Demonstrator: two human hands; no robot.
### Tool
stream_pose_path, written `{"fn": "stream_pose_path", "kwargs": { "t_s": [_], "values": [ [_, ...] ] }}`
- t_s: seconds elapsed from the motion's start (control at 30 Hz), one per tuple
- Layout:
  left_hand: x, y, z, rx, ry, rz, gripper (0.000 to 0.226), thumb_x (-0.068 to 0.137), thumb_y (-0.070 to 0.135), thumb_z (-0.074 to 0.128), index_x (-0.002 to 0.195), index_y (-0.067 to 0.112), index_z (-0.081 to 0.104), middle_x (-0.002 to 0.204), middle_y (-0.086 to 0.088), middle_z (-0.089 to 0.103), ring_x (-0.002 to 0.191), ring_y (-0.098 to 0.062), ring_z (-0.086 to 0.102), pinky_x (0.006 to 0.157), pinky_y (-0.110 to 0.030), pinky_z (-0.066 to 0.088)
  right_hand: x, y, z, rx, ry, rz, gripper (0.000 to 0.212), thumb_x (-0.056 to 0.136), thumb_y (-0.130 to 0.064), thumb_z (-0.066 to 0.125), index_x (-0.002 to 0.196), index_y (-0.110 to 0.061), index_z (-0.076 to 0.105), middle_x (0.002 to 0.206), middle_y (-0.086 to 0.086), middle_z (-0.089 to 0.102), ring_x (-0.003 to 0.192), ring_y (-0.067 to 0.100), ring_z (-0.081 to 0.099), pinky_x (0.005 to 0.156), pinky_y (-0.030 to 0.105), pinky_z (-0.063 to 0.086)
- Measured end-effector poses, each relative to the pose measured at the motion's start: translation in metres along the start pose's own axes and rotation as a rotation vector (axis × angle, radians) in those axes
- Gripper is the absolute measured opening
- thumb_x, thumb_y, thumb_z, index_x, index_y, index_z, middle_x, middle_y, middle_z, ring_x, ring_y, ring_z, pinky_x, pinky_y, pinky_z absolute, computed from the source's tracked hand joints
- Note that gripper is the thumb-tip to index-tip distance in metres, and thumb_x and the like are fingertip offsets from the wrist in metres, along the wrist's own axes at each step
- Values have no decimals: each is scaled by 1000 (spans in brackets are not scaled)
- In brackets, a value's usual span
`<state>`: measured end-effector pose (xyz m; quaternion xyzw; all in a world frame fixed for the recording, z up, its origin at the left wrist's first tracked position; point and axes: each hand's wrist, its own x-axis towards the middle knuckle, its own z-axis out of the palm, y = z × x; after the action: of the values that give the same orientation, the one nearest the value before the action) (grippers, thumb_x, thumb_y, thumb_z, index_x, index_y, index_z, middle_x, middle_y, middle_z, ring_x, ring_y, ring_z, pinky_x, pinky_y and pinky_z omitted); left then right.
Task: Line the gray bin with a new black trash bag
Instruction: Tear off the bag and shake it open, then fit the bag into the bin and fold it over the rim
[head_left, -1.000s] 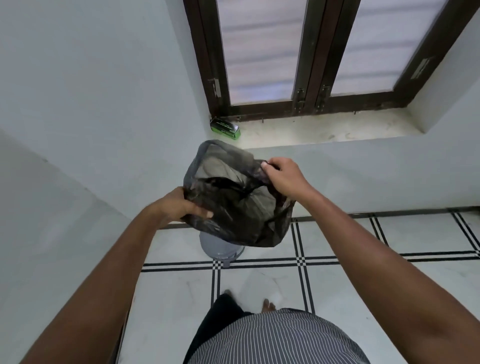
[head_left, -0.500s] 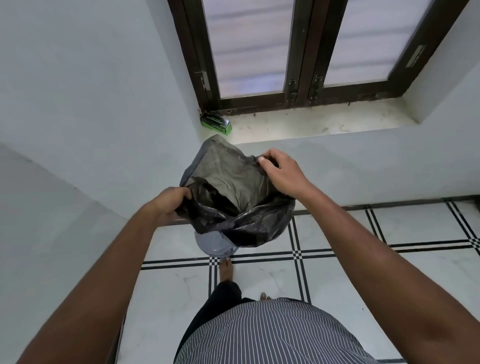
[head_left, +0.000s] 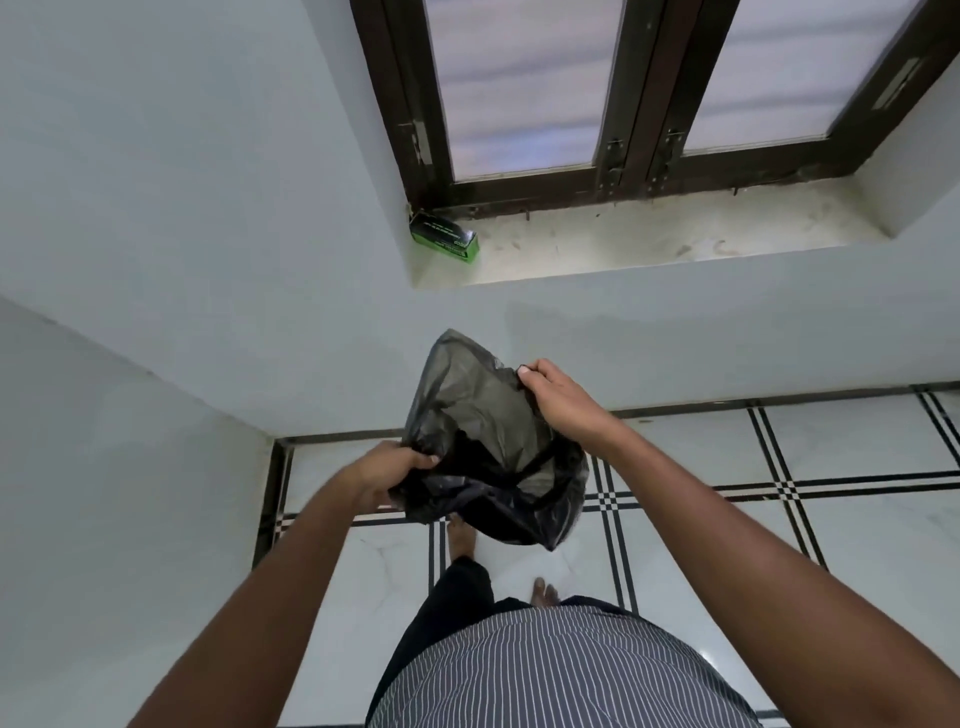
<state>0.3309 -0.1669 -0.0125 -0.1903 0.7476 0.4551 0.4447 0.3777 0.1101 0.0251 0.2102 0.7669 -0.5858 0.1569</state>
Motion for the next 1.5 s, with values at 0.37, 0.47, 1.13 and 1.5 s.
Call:
{"fn": "stream_pose_path", "kwargs": {
  "t_s": [0.37,0.47,1.13,1.5],
  "values": [
    [43,-49,-3,-268,57,-177,18,108,11,53,121,7,65,113,-17,75,99,-32,74,79,-48,65,45,43,83,148,-106,300,56,111,-67,40,128,-17,59,136,7,65,129,24,61,120,47,45],
    [59,-58,-4,-364,102,-164,17,109,10,51,111,12,67,104,-10,77,91,-26,74,68,-38,62,62,52,105,170,-104,351,78,108,-76,35,155,-16,53,157,1,57,147,22,52,128,48,37],
    [296,-114,-78,-275,433,-63,21,100,7,59,92,22,70,92,-3,71,85,-19,66,73,-25,53,288,186,232,455,45,553,65,109,-72,42,147,-27,69,132,-1,75,120,18,69,102,37,55],
    [450,-166,-82,4,300,42,9,98,19,65,96,13,71,96,-20,74,84,-33,73,76,-39,60,389,309,290,588,164,601,74,75,-89,69,127,-38,79,122,-3,82,119,25,75,111,52,56]
  ]
}}
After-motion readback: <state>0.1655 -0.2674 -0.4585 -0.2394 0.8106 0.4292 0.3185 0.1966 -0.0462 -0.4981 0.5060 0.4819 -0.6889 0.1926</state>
